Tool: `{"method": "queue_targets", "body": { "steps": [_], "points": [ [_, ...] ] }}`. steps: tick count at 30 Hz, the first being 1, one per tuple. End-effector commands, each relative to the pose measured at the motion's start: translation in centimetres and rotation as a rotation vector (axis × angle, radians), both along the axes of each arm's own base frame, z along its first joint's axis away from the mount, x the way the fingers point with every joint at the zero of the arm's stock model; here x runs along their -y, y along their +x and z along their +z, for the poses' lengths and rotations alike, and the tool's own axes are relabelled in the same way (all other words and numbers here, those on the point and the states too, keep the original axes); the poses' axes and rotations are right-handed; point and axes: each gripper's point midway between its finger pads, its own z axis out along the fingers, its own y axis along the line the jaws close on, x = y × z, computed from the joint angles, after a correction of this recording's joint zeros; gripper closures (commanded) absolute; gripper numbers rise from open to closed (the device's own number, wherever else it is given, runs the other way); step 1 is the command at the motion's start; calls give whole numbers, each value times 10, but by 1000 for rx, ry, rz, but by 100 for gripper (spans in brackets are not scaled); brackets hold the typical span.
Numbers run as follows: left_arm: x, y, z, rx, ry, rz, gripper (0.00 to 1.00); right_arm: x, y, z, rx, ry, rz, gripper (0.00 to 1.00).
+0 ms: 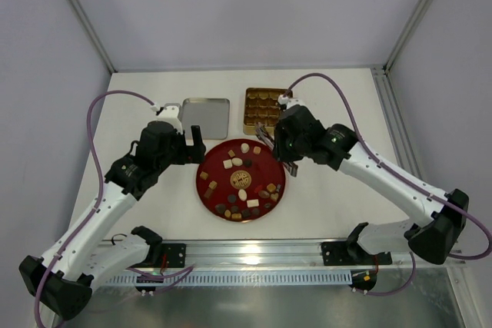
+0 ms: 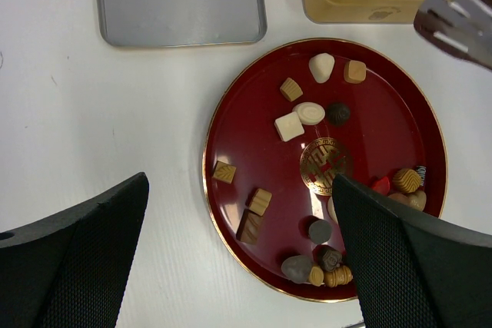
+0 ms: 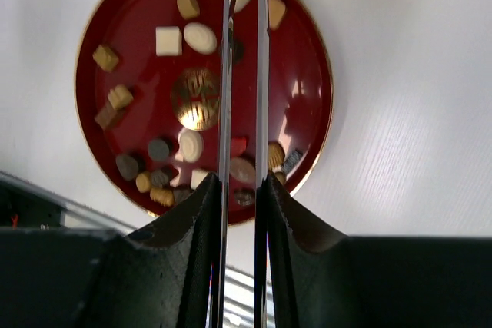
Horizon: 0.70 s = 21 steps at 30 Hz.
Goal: Pack the chocolate
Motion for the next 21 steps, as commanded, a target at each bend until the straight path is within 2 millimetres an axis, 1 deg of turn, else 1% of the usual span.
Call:
{"method": "queue_targets", "body": {
  "steps": [1,2,3,4,5,6,7,9,10,12,13,14,15,16,17,18,20,21],
  "points": [
    [3,2,18,49,-38,0,0,-7,45,36,117,57,-15,79],
    [2,3,18,51,-38,3,0,-11,53,39,118,79,-3,79],
    [2,3,17,49,-36,4,0,-6,65,43,129,85,-23,78],
    [2,3,18,51,-36,5,0,-12,79,47,149,83,-15,78],
    [2,3,17,50,-35,5,0,-12,88,49,160,80,-23,78],
    [2,3,17,47,-35,8,0,-7,100,51,167,76,-40,78],
    [2,3,16,47,-35,6,0,-12,115,50,173,76,-37,78],
    [2,3,17,49,-34,9,0,-13,132,47,174,81,-46,78],
    [0,4,16,49,-30,15,0,-18,145,45,177,78,-47,78],
    [0,3,16,51,-30,16,0,-20,158,39,177,57,-45,79],
    [-1,3,17,51,-30,18,0,-23,166,46,193,62,-47,78],
    [0,4,17,56,-31,19,0,-27,174,33,175,42,-39,78],
    [0,4,17,55,-30,19,0,-29,178,31,177,35,-39,79],
    [0,4,17,52,-32,17,0,-31,185,35,192,33,-43,79],
    [0,4,16,51,-31,17,0,-33,192,26,179,17,-46,78],
    [0,4,16,51,-31,17,0,-34,195,22,176,6,-44,79],
    [0,4,16,49,-32,18,0,-33,204,22,190,-13,-63,79],
    [0,4,14,47,-29,17,0,-34,209,12,176,-31,-65,78]
  ]
}}
